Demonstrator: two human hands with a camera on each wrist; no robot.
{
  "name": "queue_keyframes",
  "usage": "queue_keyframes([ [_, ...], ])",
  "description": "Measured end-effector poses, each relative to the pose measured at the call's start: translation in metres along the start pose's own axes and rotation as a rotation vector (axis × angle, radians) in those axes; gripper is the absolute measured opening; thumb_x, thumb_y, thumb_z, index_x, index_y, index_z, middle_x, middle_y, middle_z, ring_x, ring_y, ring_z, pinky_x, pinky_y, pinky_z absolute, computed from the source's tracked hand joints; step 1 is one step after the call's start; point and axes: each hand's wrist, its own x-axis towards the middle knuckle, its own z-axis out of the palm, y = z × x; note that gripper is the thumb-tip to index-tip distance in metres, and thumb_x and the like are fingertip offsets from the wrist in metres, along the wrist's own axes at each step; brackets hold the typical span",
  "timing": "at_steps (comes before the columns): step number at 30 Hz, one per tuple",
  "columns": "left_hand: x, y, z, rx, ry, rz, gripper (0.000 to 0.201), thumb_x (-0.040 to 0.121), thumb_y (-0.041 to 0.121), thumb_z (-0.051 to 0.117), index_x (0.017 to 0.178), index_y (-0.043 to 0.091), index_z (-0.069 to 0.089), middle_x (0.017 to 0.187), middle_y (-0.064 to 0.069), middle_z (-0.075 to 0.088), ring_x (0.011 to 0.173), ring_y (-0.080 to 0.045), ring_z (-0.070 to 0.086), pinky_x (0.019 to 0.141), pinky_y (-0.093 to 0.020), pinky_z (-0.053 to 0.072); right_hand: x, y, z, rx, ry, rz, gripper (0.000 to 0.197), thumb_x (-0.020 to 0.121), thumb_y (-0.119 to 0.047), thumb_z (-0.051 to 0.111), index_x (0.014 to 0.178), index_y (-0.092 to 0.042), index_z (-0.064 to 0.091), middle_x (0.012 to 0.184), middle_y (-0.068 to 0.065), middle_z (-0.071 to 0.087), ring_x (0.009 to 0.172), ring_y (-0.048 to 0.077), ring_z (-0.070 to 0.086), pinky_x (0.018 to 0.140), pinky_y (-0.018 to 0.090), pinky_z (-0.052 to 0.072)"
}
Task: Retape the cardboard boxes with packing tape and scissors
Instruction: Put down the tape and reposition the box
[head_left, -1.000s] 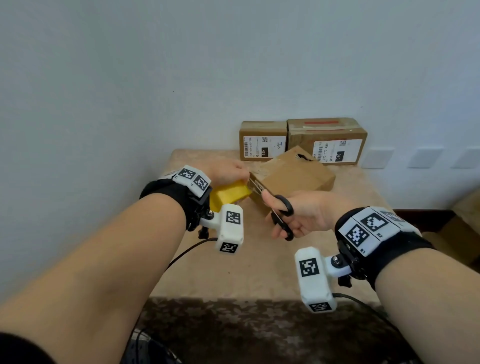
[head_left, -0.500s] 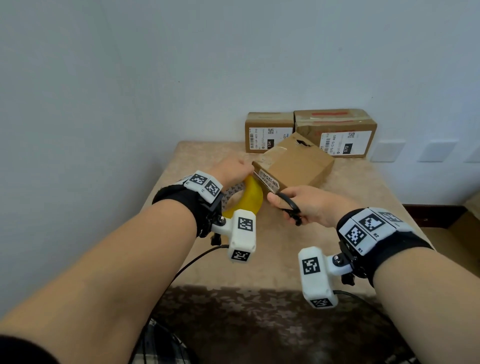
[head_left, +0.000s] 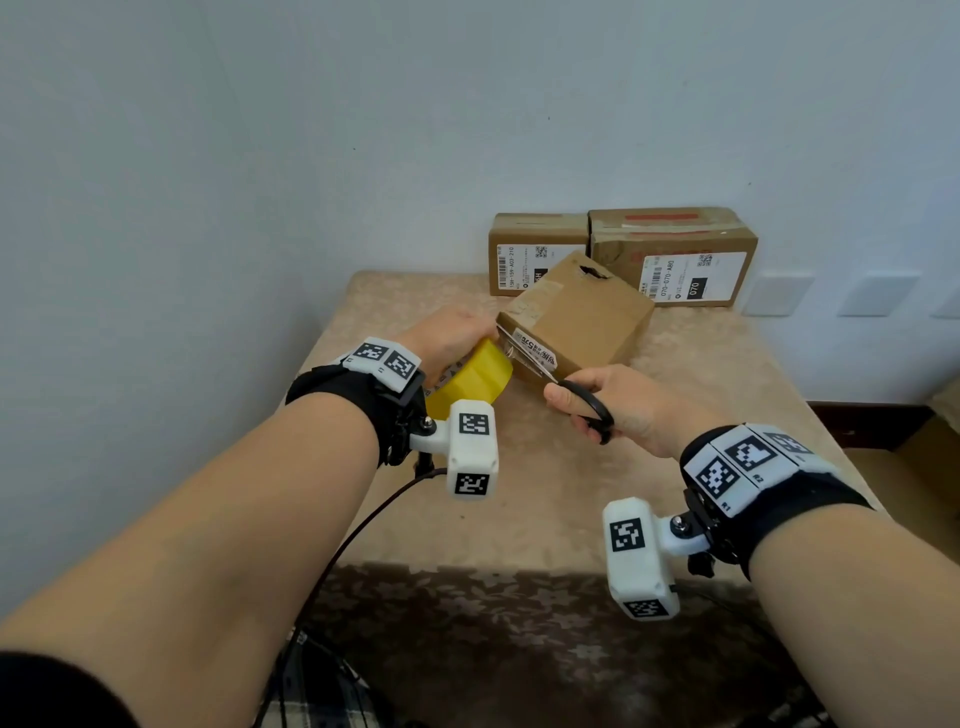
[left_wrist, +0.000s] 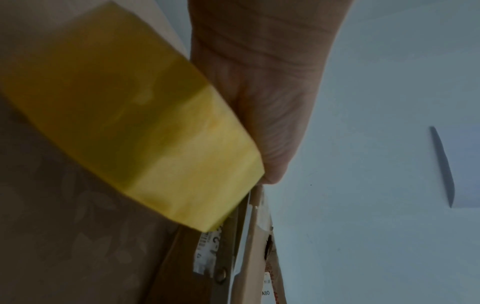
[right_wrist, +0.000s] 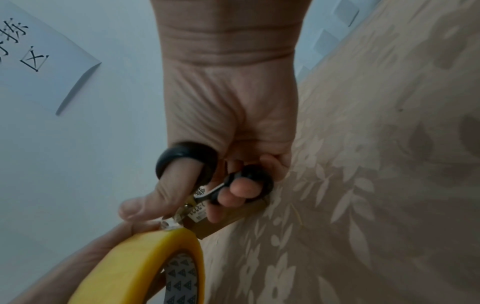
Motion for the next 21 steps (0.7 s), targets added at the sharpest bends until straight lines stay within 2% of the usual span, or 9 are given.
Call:
queue_keyframes([
  [3,0.003,-0.003,0.000,-0.033,-0.009,-0.026,0.032,0.068,0.034,0.054,0.087,0.010,0.065,0.066,-0.013,0.049,0.058,-0.023,0.045,0.059,-0.032,0.038,0.001,-0.002,-0.002,0.006,-0.008,-0.009,0.048,0.072,-0.050,0.069,0.085,-0.004,0.063,0.056,0.006,0.048,0.044,0.015,0.042,0.043,0.020,0.034],
  [7,0.004,-0.004,0.002,-0.067,-0.025,-0.045,0.022,0.074,0.029,0.056,0.085,0.010,0.061,0.070,-0.016,0.047,0.060,-0.025,0.044,0.056,-0.034,0.037,0.004,-0.002,-0.006,-0.032,-0.038,-0.016,0.075,0.058,-0.057,0.069,0.096,0.008,0.063,0.053,0.005,0.047,0.042,0.014,0.040,0.042,0.020,0.033],
  [10,0.007,-0.006,0.003,-0.071,-0.017,-0.047,0.033,0.065,0.034,0.055,0.085,0.010,0.062,0.079,-0.016,0.052,0.068,-0.026,0.047,0.064,-0.038,0.038,0.005,-0.001,-0.009,-0.063,-0.051,-0.026,0.073,0.059,-0.056,0.069,0.093,0.009,0.064,0.051,0.006,0.046,0.043,0.015,0.038,0.042,0.021,0.033],
  [13,0.004,-0.004,0.002,-0.043,-0.006,-0.023,0.021,0.078,0.027,0.056,0.086,0.009,0.063,0.081,-0.017,0.054,0.072,-0.025,0.049,0.065,-0.036,0.040,0.006,-0.003,-0.010,-0.097,-0.049,-0.052,0.073,0.060,-0.056,0.068,0.085,0.012,0.061,0.051,0.009,0.044,0.045,0.018,0.038,0.043,0.022,0.033],
  [16,0.007,-0.007,0.001,-0.038,0.013,-0.007,0.010,0.086,0.019,0.054,0.087,0.010,0.060,0.081,-0.015,0.052,0.070,-0.024,0.047,0.060,-0.031,0.038,0.005,-0.005,-0.011,-0.104,-0.056,-0.057,0.064,0.062,-0.056,0.068,0.080,0.006,0.061,0.049,0.007,0.045,0.044,0.018,0.038,0.044,0.023,0.033],
  [19,0.008,-0.009,-0.001,-0.010,0.020,0.005,0.014,0.087,0.022,0.053,0.080,0.011,0.058,0.073,-0.014,0.049,0.065,-0.021,0.045,0.059,-0.028,0.038,0.004,-0.006,-0.010,-0.032,-0.078,-0.026,0.055,0.066,-0.053,0.065,0.081,-0.001,0.061,0.050,0.004,0.046,0.043,0.015,0.040,0.043,0.021,0.034],
  [21,0.009,-0.010,-0.002,0.009,0.010,0.028,0.023,0.090,0.023,0.051,0.078,0.008,0.062,0.068,-0.011,0.053,0.060,-0.021,0.048,0.057,-0.023,0.040,0.004,-0.007,-0.010,0.048,-0.074,0.028,0.053,0.067,-0.057,0.062,0.081,-0.006,0.060,0.053,0.003,0.047,0.043,0.014,0.041,0.044,0.020,0.036],
])
